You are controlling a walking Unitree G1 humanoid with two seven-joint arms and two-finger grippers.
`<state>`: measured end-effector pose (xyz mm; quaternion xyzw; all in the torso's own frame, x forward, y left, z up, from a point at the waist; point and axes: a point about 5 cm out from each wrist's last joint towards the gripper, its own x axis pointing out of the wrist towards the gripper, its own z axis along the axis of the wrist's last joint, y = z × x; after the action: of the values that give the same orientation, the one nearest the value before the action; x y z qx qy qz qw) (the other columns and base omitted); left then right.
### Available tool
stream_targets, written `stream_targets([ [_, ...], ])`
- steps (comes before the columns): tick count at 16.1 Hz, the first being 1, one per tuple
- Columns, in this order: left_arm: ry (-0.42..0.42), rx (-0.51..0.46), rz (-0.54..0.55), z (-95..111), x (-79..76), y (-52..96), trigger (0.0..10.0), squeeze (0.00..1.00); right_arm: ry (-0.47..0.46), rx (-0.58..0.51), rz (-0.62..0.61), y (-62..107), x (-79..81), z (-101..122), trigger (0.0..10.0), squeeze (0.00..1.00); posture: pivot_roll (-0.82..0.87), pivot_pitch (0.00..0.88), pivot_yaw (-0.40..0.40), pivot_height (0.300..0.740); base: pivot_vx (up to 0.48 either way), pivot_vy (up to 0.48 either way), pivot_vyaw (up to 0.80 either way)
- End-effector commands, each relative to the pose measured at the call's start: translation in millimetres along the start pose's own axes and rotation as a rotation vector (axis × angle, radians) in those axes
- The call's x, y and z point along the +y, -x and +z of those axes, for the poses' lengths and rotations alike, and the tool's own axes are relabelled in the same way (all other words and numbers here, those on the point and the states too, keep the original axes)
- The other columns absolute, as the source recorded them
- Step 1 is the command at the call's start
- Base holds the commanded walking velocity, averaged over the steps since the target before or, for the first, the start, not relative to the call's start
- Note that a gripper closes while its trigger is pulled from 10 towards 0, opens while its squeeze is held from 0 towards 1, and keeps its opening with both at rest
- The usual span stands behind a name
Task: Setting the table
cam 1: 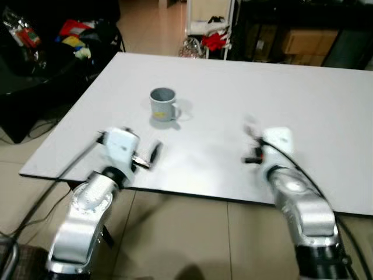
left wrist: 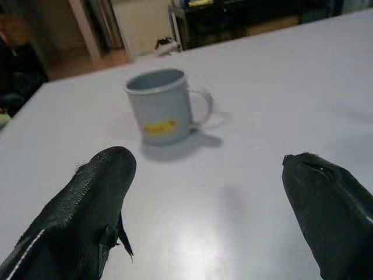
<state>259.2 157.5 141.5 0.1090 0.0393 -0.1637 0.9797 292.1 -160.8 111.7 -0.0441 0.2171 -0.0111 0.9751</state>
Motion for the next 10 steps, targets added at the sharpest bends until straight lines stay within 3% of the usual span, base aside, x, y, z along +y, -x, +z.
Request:
stream_targets([
  [1, -0.012, 0.013, -0.008, 1, 5.2, 2.7, 10.0, 0.00, 0.007, 0.002, 0.015, -3.1, 7.2, 5, 10.0, 0.00, 0.09, 0.000, 0.001, 0.740, 0.000, 0.000, 0.00],
  [3, -0.035, 0.035, -0.129, 1, -1.4, 4.1, 10.0, 0.00, 0.066, 0.060, 0.017, -17.8, 13.8, 1, 10.0, 0.00, 0.10, 0.000, 0.005, 0.740, 0.000, 0.000, 0.00],
  [6, -0.056, 0.076, -0.221, -3, -4.2, 8.9, 10.0, 0.00, 0.124, 0.115, 0.012, -30.7, 24.1, -4, 10.0, 0.00, 0.10, 0.000, 0.015, 0.740, 0.000, 0.000, 0.00],
  [10, -0.067, 0.100, -0.265, -4, -2.8, 11.4, 10.0, 0.00, 0.140, 0.123, -0.010, -44.6, 34.0, -3, 10.0, 0.00, 0.11, 0.000, 0.021, 0.740, 0.000, 0.000, 0.00],
])
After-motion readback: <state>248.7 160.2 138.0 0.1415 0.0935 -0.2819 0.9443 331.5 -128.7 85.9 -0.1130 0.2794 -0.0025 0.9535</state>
